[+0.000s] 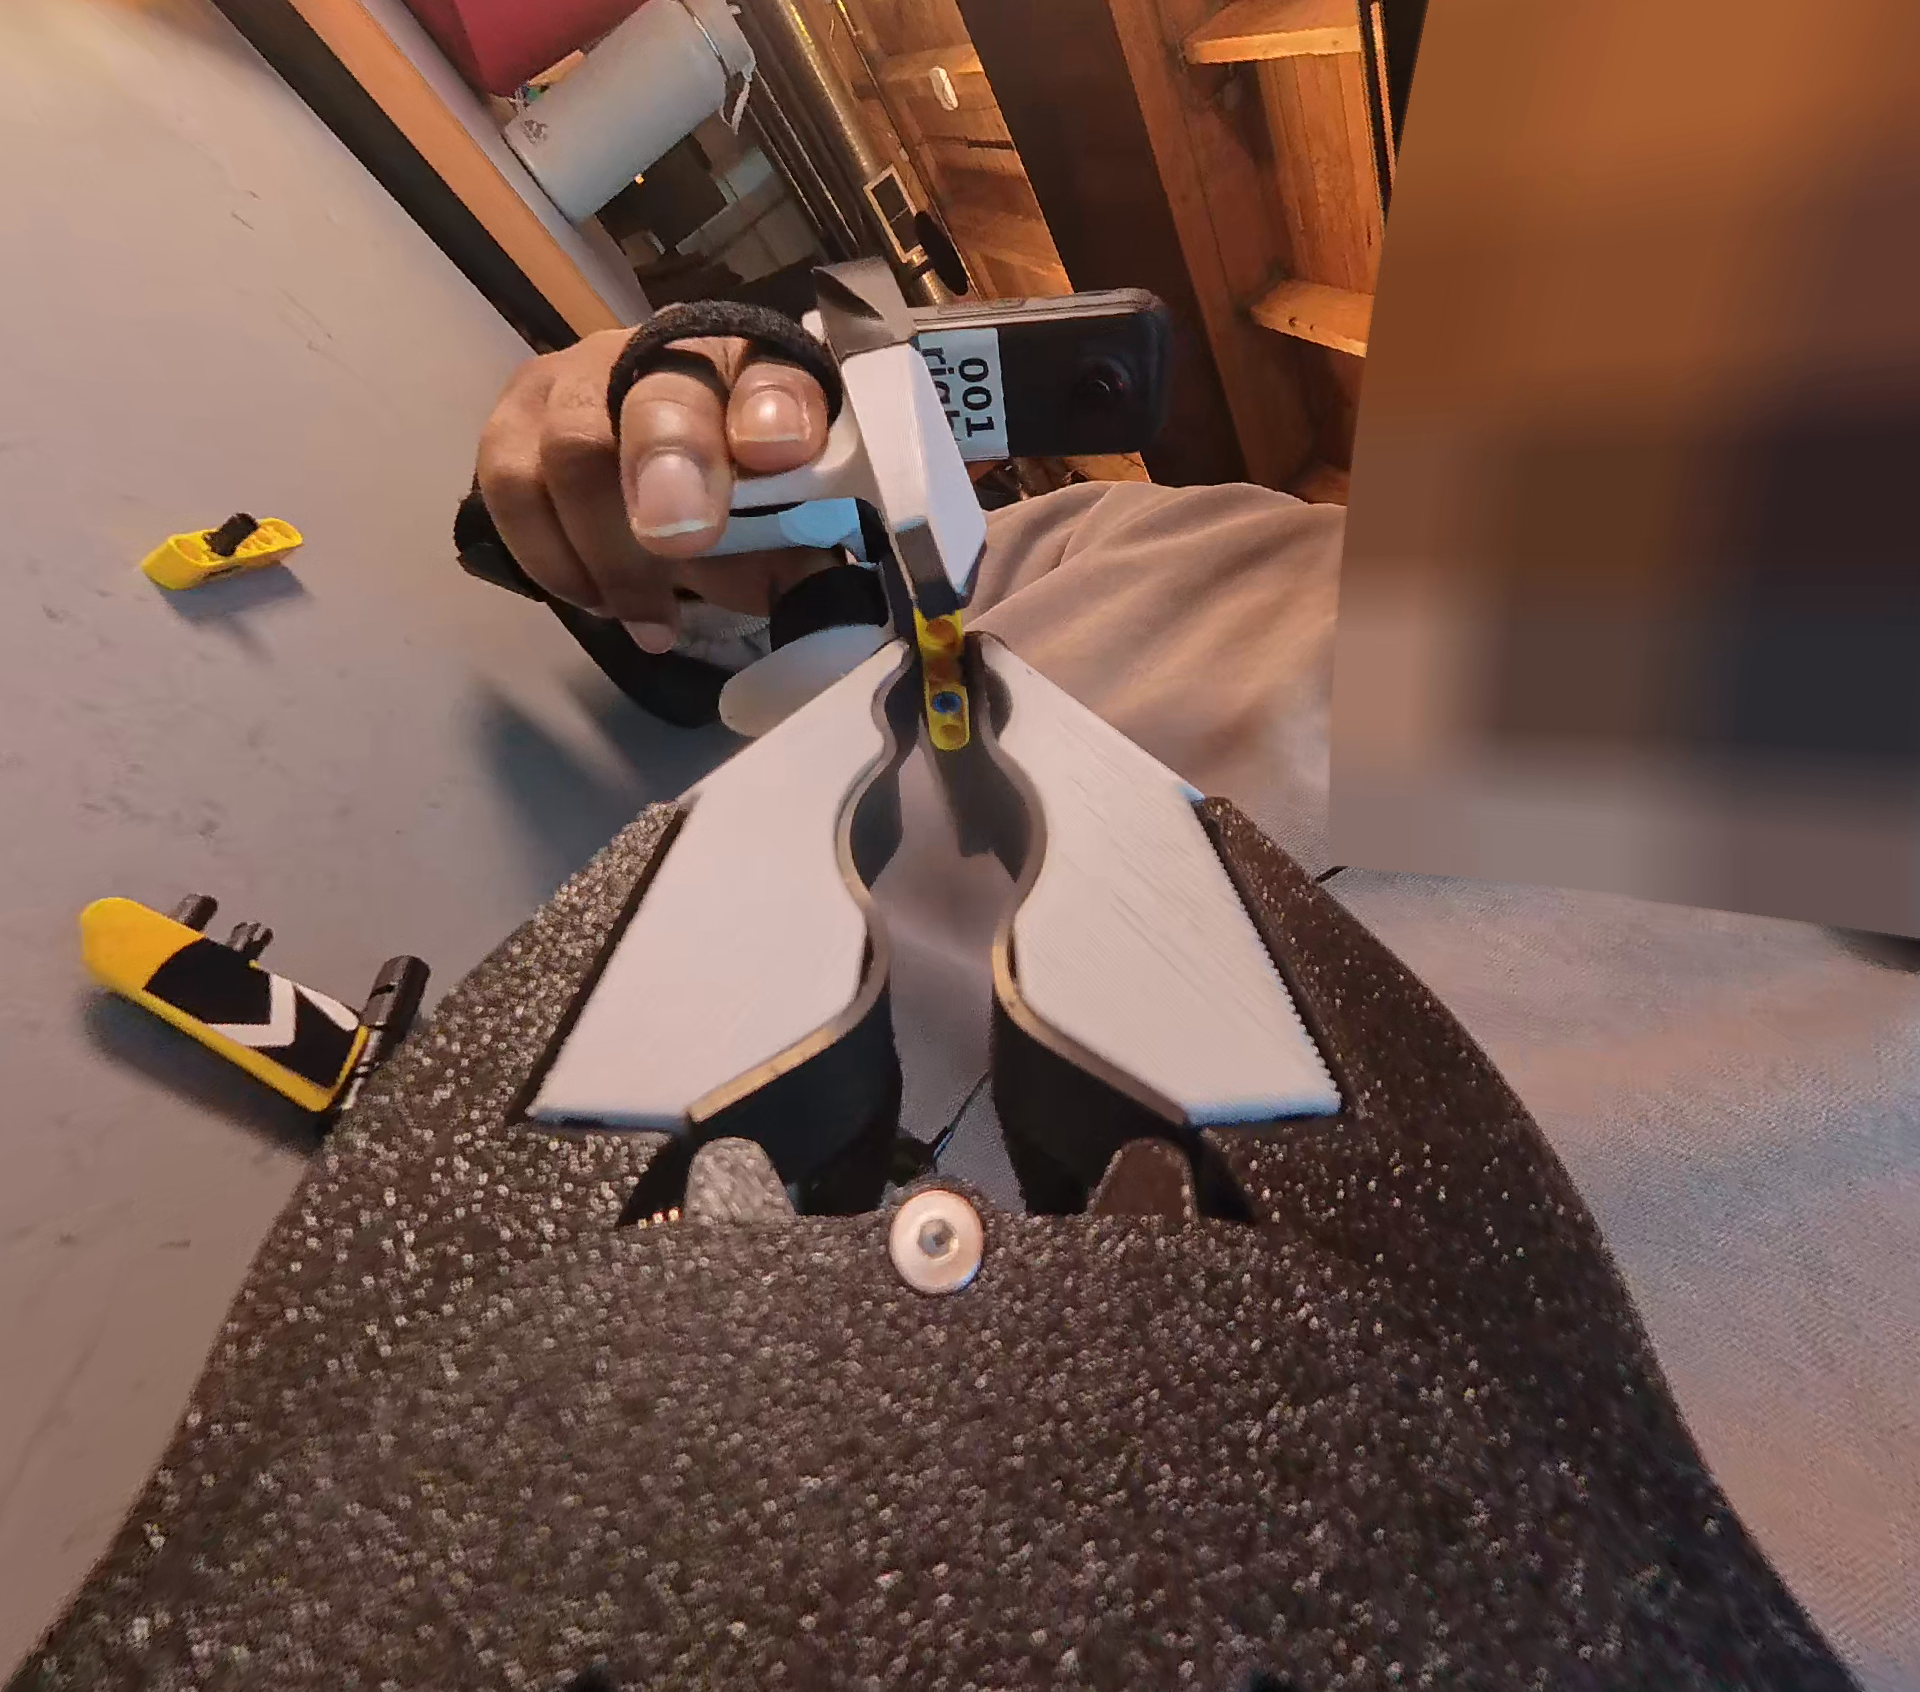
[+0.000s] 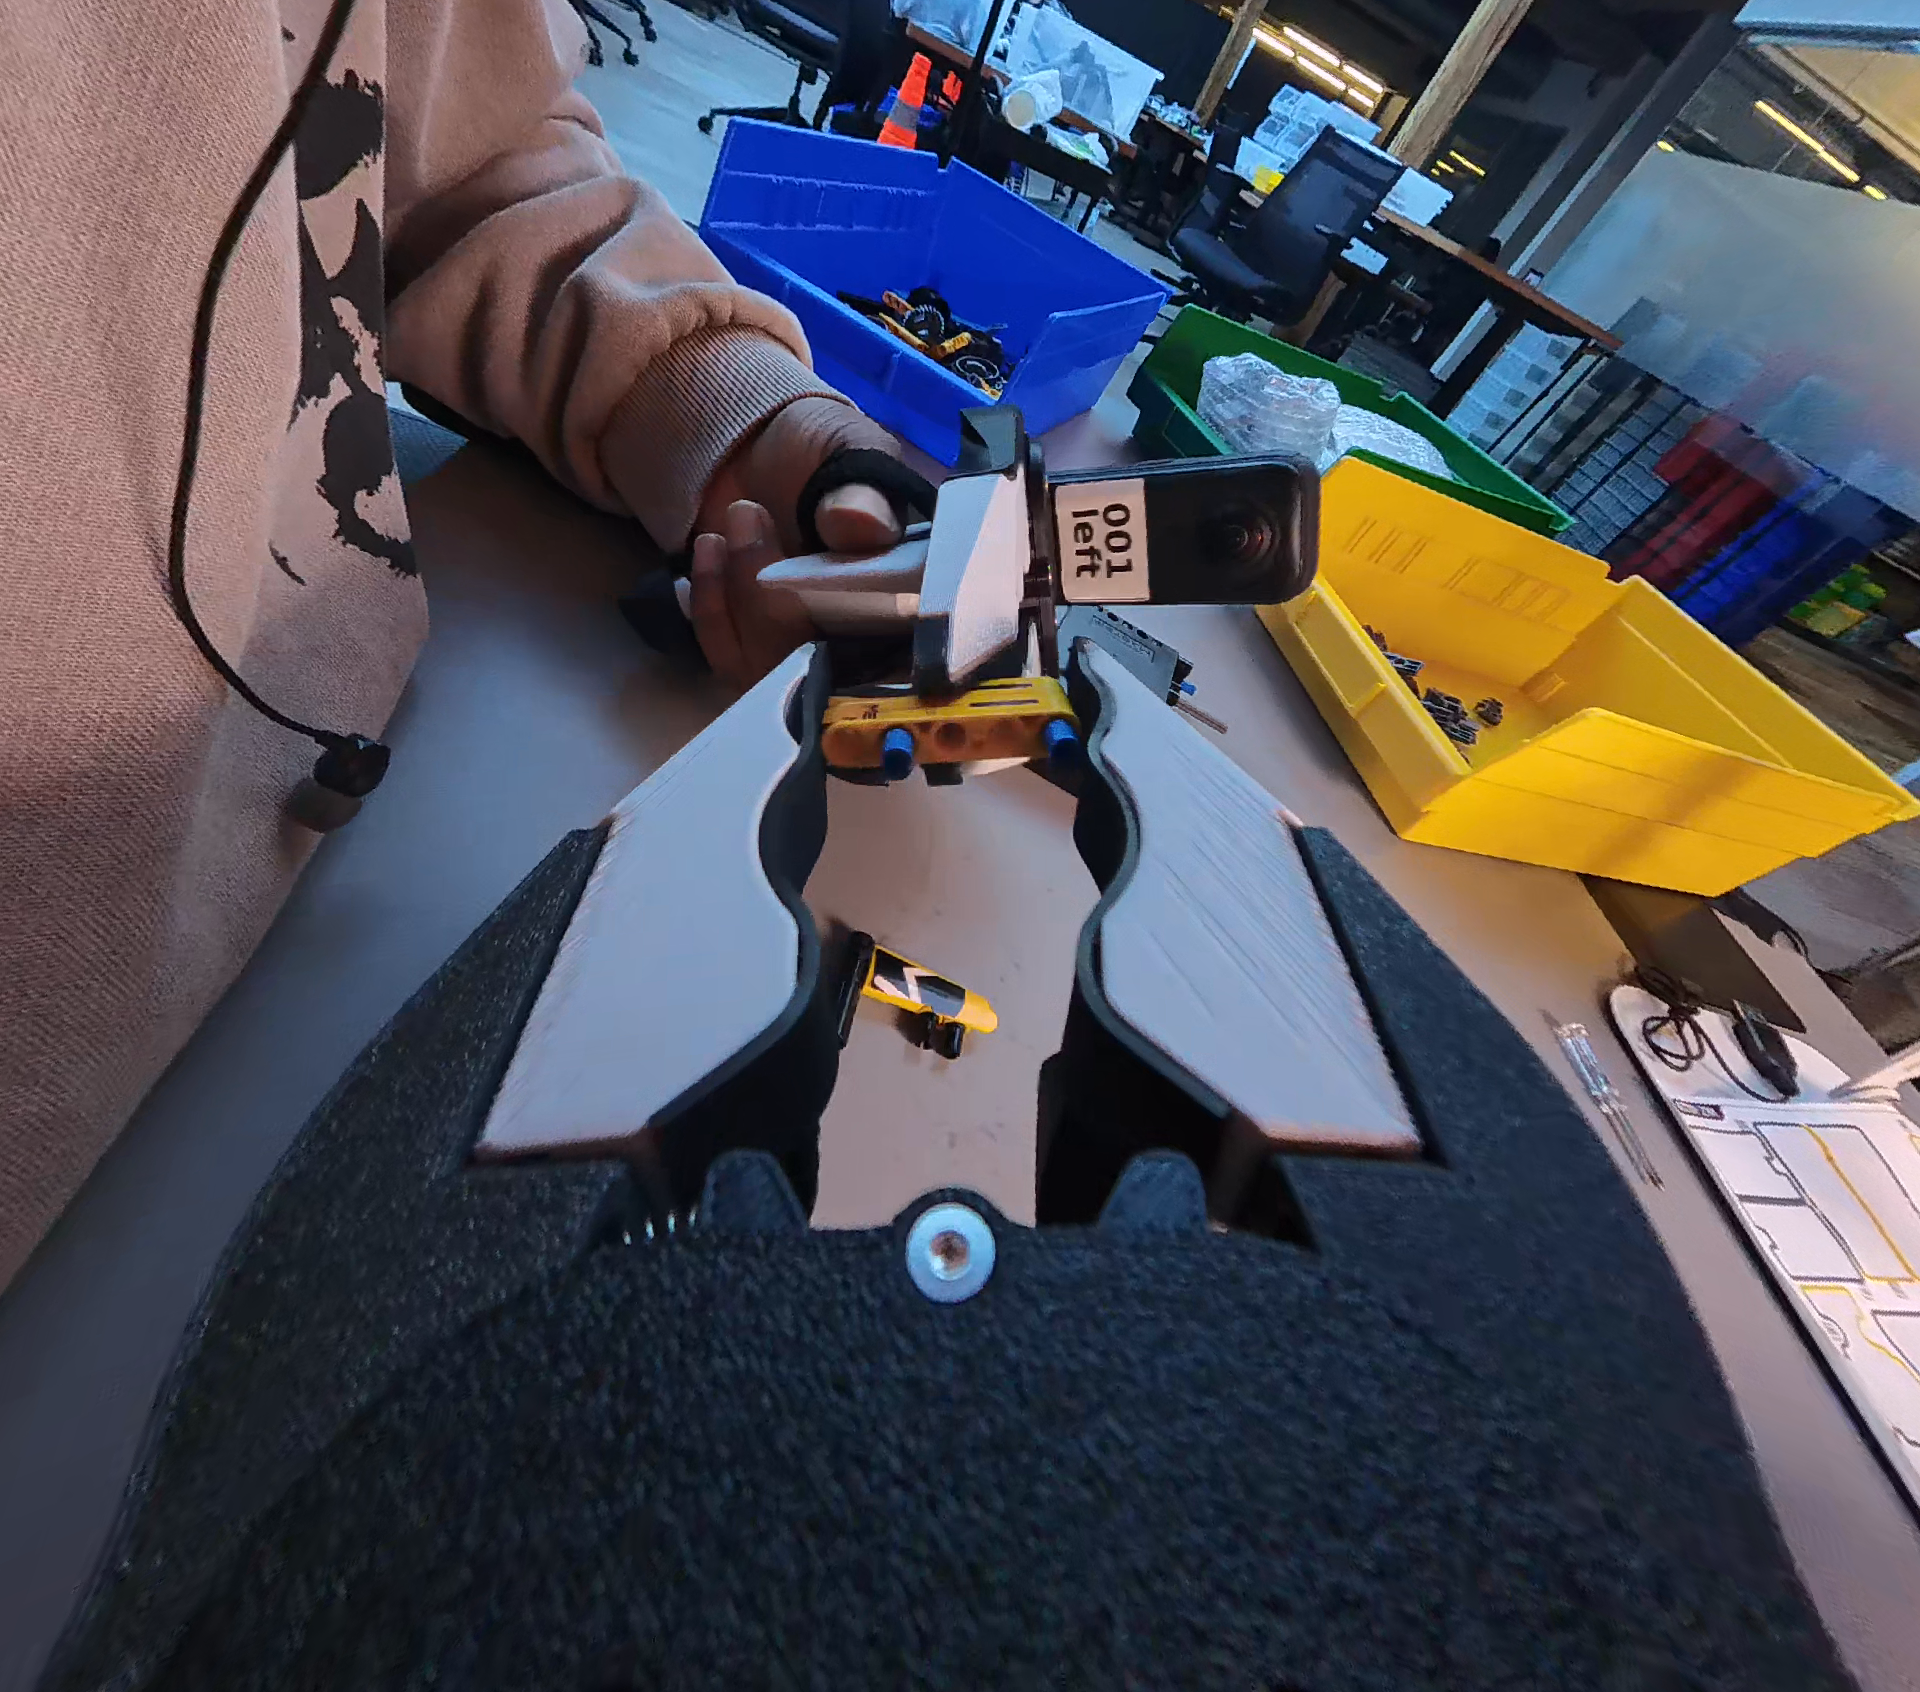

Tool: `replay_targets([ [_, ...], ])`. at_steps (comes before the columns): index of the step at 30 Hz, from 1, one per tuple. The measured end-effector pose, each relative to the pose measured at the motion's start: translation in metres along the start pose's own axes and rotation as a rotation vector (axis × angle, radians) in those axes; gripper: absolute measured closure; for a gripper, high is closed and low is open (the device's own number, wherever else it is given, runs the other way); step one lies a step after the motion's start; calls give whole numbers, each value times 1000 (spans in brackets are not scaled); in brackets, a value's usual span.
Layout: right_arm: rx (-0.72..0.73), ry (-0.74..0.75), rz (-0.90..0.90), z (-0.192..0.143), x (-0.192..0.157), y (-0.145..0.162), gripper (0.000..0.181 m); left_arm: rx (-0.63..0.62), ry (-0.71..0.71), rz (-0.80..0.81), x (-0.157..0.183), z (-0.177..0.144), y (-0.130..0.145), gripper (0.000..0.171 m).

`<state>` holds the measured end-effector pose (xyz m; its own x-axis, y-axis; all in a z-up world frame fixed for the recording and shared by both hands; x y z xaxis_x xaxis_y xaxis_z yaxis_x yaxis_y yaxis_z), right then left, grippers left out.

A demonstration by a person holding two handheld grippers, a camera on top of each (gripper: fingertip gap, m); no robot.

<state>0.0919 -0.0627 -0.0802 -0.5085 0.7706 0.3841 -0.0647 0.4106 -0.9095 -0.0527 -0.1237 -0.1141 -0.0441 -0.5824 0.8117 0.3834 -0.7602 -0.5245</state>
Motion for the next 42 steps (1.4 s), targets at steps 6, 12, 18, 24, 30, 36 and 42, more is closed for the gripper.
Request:
replay_targets([
  [6,-39,-3,-3,0,1,0,138,-15,-81,101,5,-1,-1,165],
  [12,-68,10,3,-1,5,-3,138,-7,-130,189,10,-1,-3,166],
  [18,-99,14,-5,-4,7,-5,139,-11,-137,210,11,0,-5,166],
  [24,-137,17,-34,-7,7,-5,139,-15,-136,197,8,1,-6,165],
  [30,-191,30,-90,-11,6,-4,141,-3,-142,174,4,-2,-5,165],
  [36,-213,41,-106,-14,6,-2,142,13,-138,142,0,-3,-5,165],
  [42,-203,28,-18,-12,10,3,141,26,-143,98,-3,-8,-6,165],
])
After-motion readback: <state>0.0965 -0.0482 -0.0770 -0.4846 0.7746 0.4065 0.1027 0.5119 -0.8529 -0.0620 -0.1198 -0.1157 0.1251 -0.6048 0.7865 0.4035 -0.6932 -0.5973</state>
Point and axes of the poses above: each gripper's, where its closed fingertips meet, z out along the fingers, y out of its underside, x = y × z across the jaws, the point moved 10 cm from there along -z, back along the fingers, and after that the axes turned 2 degrees about -y, right-handed, at the moved point
